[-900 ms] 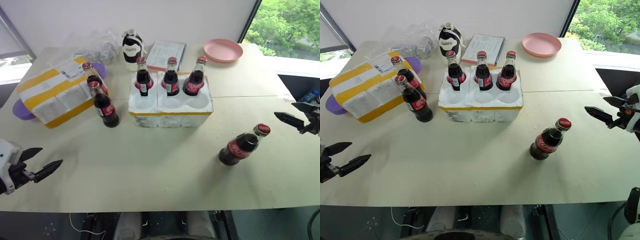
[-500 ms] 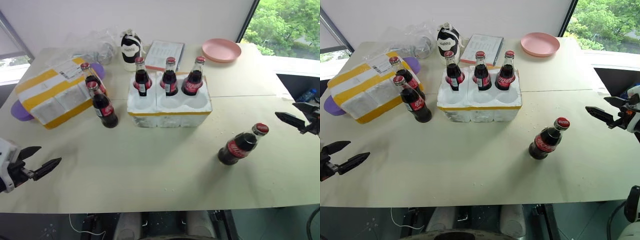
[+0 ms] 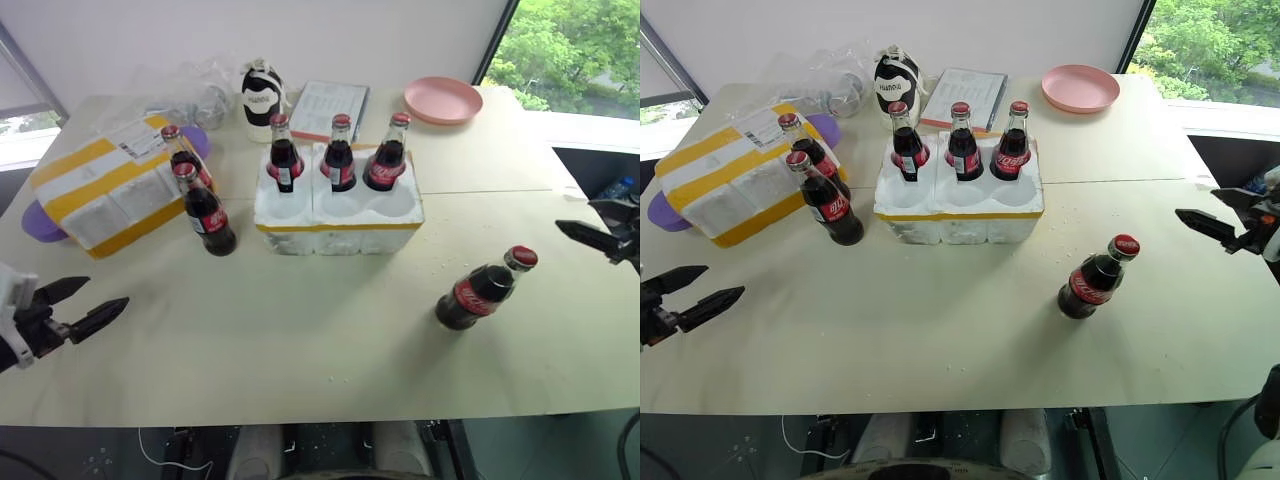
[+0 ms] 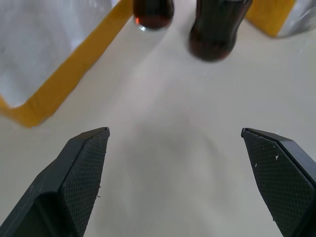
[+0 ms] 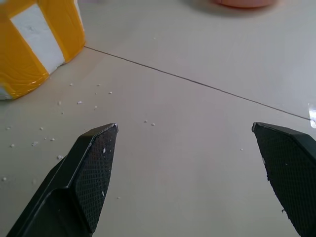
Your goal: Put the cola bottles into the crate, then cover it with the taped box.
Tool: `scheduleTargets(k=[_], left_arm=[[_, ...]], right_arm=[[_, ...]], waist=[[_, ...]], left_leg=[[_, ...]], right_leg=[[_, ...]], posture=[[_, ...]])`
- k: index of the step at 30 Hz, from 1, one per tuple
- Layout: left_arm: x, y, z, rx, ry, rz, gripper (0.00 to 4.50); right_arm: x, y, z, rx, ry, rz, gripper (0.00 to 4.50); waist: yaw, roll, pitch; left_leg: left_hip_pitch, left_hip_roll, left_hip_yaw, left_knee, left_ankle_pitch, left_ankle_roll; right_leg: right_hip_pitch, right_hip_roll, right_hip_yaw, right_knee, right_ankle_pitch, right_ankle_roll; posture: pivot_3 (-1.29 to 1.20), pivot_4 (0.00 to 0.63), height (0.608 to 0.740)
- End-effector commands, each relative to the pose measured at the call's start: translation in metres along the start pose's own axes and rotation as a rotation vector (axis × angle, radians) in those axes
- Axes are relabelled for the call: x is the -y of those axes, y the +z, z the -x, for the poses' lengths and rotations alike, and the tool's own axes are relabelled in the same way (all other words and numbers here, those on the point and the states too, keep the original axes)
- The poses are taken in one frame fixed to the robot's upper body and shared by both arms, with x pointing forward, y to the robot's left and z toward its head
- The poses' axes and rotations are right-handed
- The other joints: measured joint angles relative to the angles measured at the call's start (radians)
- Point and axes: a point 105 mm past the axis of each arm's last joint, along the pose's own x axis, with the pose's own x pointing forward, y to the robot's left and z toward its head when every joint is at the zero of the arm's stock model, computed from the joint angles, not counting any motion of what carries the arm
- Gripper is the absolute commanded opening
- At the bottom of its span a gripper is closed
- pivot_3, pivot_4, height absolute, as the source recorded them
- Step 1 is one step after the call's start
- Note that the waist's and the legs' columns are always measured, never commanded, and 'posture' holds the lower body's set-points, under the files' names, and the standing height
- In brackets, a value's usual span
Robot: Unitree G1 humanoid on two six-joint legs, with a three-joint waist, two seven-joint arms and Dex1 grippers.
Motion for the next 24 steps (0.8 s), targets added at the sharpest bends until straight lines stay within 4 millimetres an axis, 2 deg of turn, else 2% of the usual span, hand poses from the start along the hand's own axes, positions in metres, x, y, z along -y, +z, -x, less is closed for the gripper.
scheduleTargets(k=[1,6,8,10,13,15,19,24], left_arm=[[0.004,0.029,0.000,0.045,-0.059,-0.051,4.48],[0.013,0.047,-0.012,0.036,-0.154,-0.127,4.48],[0.013,0.052,-0.018,0.036,-0.176,-0.155,4.48],[0.013,0.056,-0.022,0.042,-0.187,-0.165,4.48],[0.014,0.057,-0.032,0.042,-0.213,-0.186,4.48],[0.013,0.057,-0.038,0.043,-0.219,-0.194,4.48],[0.012,0.059,-0.058,0.067,-0.229,-0.193,4.48],[0.018,0.057,-0.088,0.090,-0.266,-0.190,4.48]], right_arm=[[-0.008,0.045,0.010,0.036,0.097,0.095,4.50],[-0.042,0.100,0.011,0.090,0.322,0.127,4.50],[-0.066,0.119,0.011,0.112,0.445,0.144,4.50],[-0.085,0.130,0.011,0.124,0.532,0.156,4.50],[-0.125,0.151,0.009,0.168,0.681,0.193,4.50],[-0.140,0.157,0.009,0.187,0.726,0.194,4.50],[-0.159,0.160,0.010,0.206,0.781,0.186,4.50],[-0.167,0.155,0.007,0.209,0.783,0.171,4.50]], waist=[[-0.001,0.000,0.000],[-0.002,0.001,0.000],[-0.001,0.001,0.000],[0.000,0.001,0.001],[0.002,0.001,0.001],[0.005,0.000,0.001],[0.023,0.000,0.001],[0.036,-0.003,0.001]], left_leg=[[0.000,0.000,0.000,0.000,0.000,0.000],[0.000,0.000,0.001,0.000,0.000,0.000],[-0.001,0.000,0.002,0.000,0.000,0.000],[-0.001,0.000,0.002,0.000,0.000,0.000],[-0.002,0.000,0.003,0.000,0.000,0.000],[-0.002,0.000,0.003,0.000,0.000,0.000],[-0.002,0.000,0.004,0.000,0.000,0.000],[-0.003,-0.001,0.005,0.000,0.000,0.000]], right_leg=[[0.000,0.000,0.000,0.000,0.000,0.000],[-0.003,0.000,0.002,0.002,0.000,0.000],[-0.004,0.000,0.003,0.003,0.000,0.000],[-0.006,0.000,0.003,0.005,0.000,0.000],[-0.009,-0.001,0.004,0.008,0.000,0.000],[-0.010,-0.001,0.005,0.009,0.000,0.000],[-0.010,-0.001,0.005,0.009,0.001,-0.001],[-0.010,-0.001,0.006,0.010,0.001,-0.001]], posture=[[0.00,0.150,0.740],[0.00,0.150,0.740],[0.00,0.150,0.740],[0.00,0.150,0.740],[0.00,0.150,0.740],[0.00,0.150,0.740],[0.00,0.150,0.740],[0.00,0.150,0.740]])
